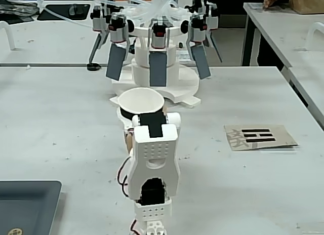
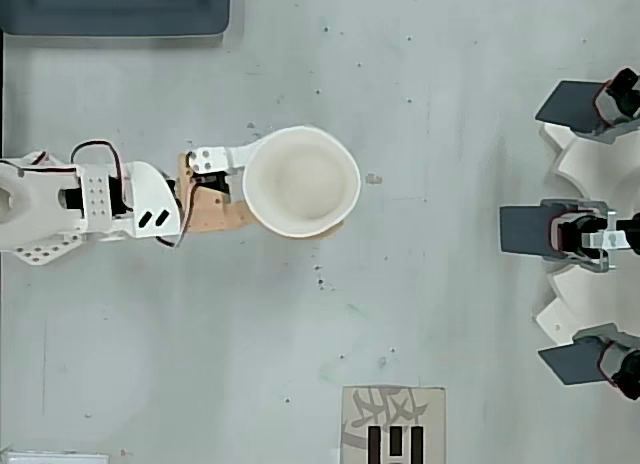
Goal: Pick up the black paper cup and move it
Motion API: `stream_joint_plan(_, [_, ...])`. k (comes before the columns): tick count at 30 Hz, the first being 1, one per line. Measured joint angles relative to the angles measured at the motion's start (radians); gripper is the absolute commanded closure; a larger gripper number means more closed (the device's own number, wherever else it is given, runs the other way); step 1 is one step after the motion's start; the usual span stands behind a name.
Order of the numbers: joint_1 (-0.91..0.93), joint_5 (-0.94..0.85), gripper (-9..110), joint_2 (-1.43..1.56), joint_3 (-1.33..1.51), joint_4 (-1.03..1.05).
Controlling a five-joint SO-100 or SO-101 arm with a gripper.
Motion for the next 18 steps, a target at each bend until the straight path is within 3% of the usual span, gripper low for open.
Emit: stream_joint_plan(18, [0.089,-0.006,90,-0.008,-0.192,0.241])
